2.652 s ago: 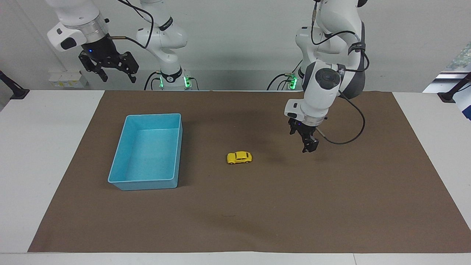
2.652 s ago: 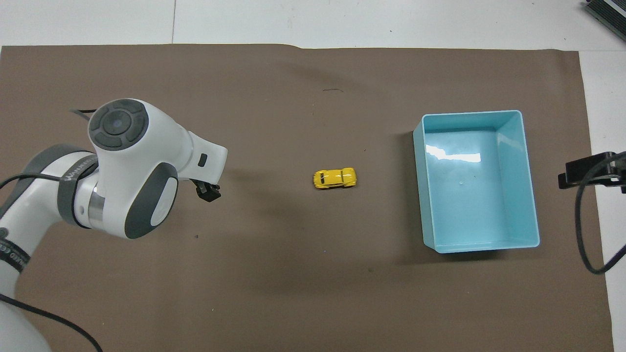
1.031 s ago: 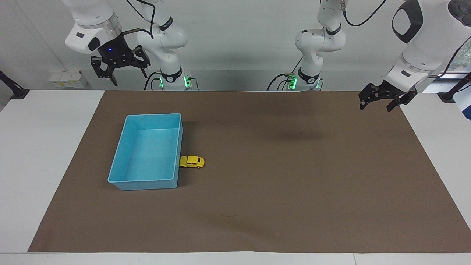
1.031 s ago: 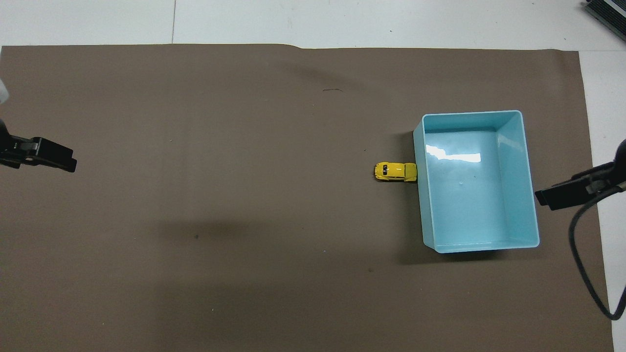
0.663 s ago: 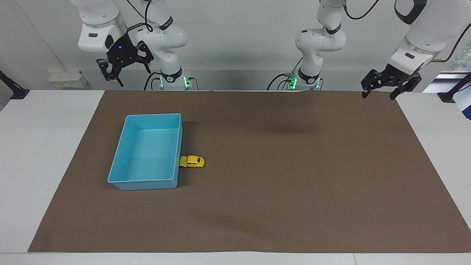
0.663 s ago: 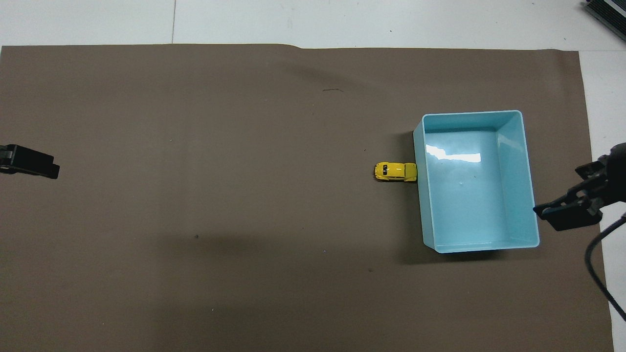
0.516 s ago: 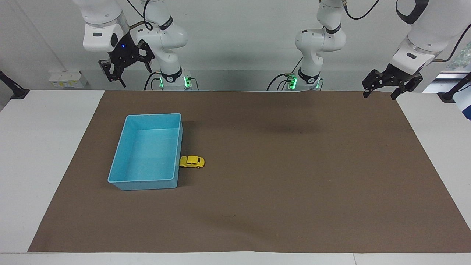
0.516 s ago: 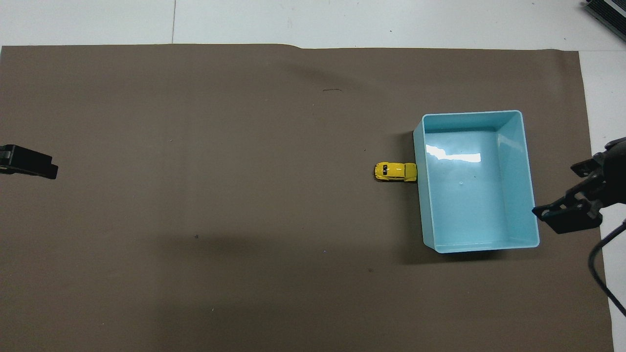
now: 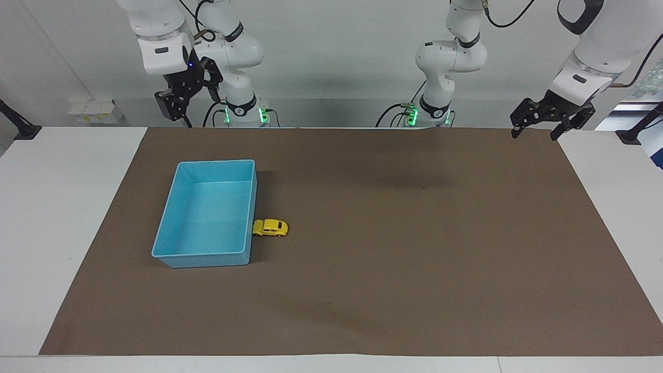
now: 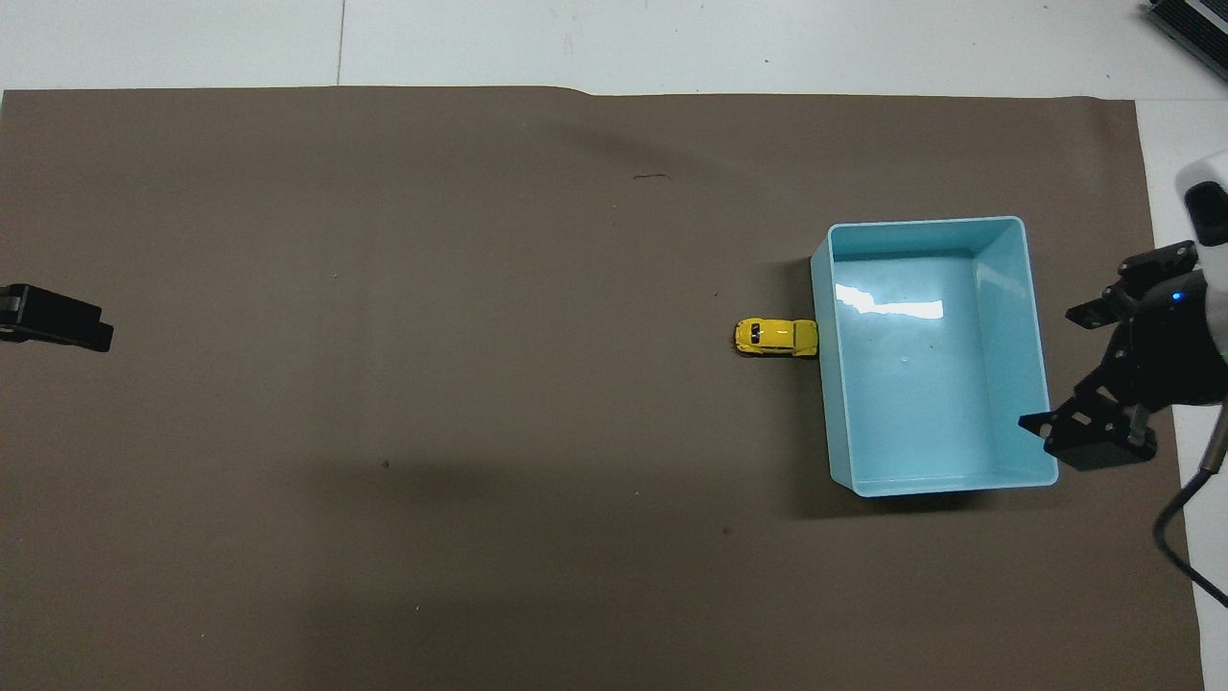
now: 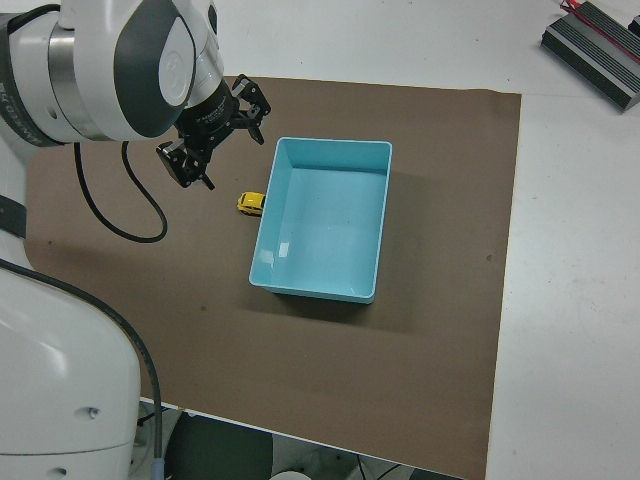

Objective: Wind up and store yellow beetle car
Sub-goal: 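Move the right gripper over the blue box toward the car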

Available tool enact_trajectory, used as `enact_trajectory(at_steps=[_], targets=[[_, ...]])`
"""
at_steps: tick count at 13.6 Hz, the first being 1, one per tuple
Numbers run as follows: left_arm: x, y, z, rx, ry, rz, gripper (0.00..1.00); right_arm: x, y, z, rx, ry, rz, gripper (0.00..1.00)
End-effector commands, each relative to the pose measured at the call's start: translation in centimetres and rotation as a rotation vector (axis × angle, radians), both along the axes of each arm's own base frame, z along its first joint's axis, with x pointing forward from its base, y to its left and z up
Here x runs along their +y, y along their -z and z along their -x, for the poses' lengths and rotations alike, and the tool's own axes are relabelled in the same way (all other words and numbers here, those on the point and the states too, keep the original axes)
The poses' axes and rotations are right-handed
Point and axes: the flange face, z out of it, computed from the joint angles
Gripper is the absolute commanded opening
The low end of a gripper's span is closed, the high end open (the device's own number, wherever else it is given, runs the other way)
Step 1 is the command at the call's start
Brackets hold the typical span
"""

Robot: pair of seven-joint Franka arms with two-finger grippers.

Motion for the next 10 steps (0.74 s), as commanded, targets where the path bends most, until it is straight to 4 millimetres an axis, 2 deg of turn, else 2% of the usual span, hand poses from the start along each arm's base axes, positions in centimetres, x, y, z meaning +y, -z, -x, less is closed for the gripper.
enact_trajectory(at_steps=[1,5,10], targets=[[0.3,-0.1,0.3,0.009,-0.01,-0.019,1.0,0.9,0.9,0.6,-0.013,-0.096,-0.01,1.0],[0.3,-0.1,0.3,0.009,-0.01,-0.019,1.0,3.5,2.4,0.0,-0.018,-0.246,-0.002,1.0],[0.3,-0.1,0.3,0.009,-0.01,-0.019,1.0,5.4,6.4,-1.2,-0.013,-0.327,-0.003,1.0]])
